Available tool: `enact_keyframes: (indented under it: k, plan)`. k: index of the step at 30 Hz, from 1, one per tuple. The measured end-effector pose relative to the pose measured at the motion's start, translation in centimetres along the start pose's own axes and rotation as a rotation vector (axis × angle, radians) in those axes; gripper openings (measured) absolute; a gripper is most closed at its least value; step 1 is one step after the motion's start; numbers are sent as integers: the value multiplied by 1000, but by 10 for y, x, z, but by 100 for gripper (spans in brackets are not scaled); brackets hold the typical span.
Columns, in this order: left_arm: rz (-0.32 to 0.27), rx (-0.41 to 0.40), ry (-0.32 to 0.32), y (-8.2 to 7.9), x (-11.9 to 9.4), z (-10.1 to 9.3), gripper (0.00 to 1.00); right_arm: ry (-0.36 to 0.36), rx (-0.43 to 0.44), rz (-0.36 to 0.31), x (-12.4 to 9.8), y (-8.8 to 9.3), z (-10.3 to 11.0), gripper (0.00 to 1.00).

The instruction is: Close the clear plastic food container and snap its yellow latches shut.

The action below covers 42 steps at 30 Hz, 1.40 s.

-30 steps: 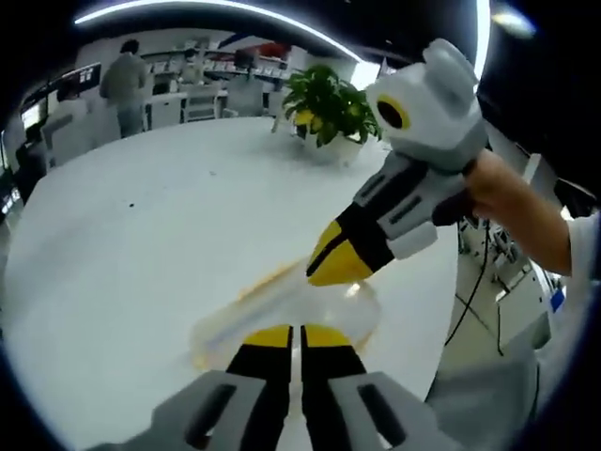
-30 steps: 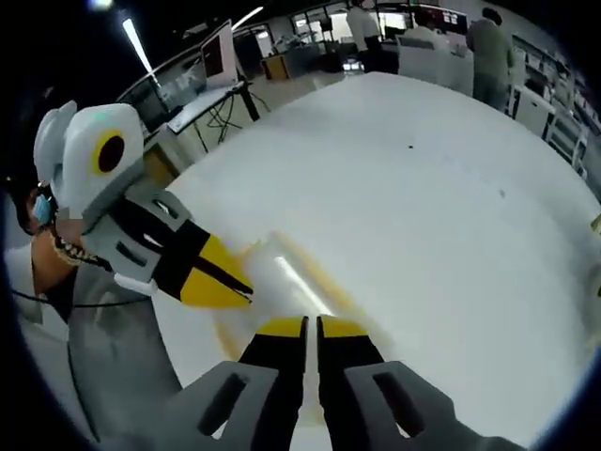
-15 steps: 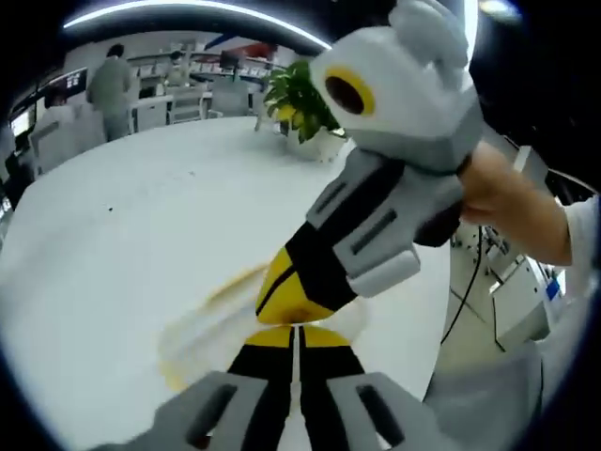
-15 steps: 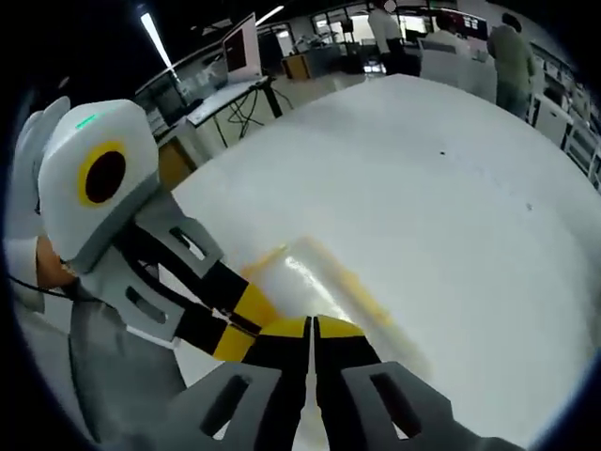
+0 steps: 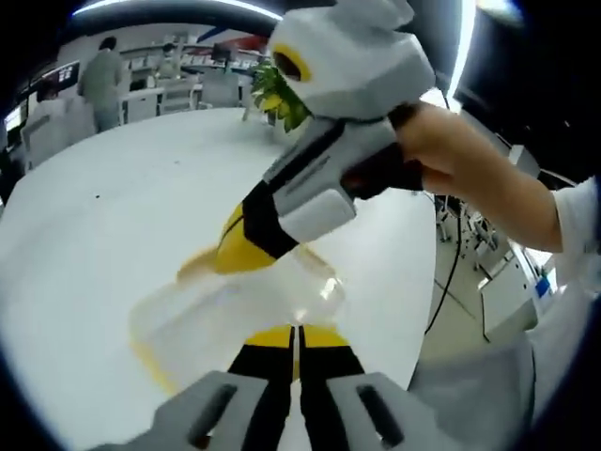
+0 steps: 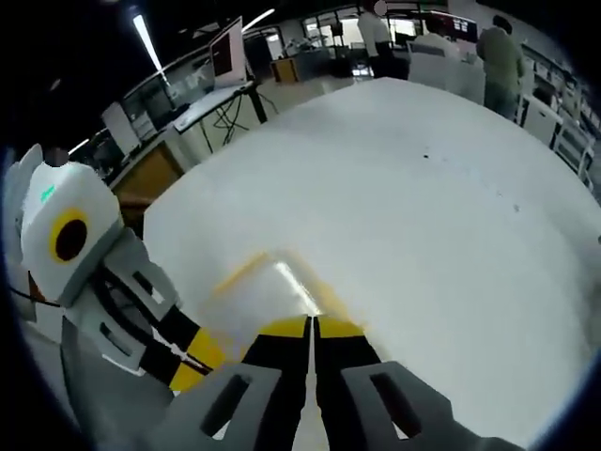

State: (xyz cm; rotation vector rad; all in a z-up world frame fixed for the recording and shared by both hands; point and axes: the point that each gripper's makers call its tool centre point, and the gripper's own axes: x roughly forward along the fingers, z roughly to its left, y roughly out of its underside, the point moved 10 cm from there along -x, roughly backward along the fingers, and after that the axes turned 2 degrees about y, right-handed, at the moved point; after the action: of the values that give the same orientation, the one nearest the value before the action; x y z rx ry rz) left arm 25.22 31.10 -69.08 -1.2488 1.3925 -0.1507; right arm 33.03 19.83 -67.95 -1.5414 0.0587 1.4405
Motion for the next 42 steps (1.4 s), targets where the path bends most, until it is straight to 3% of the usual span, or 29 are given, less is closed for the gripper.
enact_keyframes:
  k: [10,18,28,32,37,40,42]
  plan:
    - [29,1,-1,15,0,-6,0,35,31,-36,-1,-9,-14,0]
    - [26,-8,3,18,1,-8,0,75,39,-15,8,-13,-27,0]
    - [35,-3,8,21,2,-9,0,61,83,35,23,-4,-34,0]
    - [33,3,5,22,0,-9,0,57,127,21,20,-6,-38,0]
    - [14,131,-20,12,-9,-4,0,23,31,-50,1,-21,-35,0]
    - [11,268,-12,4,-11,-5,4,33,-53,-48,-5,-26,-36,0]
    - [0,309,18,1,-11,-9,11,29,-128,-31,-7,-26,-35,0]
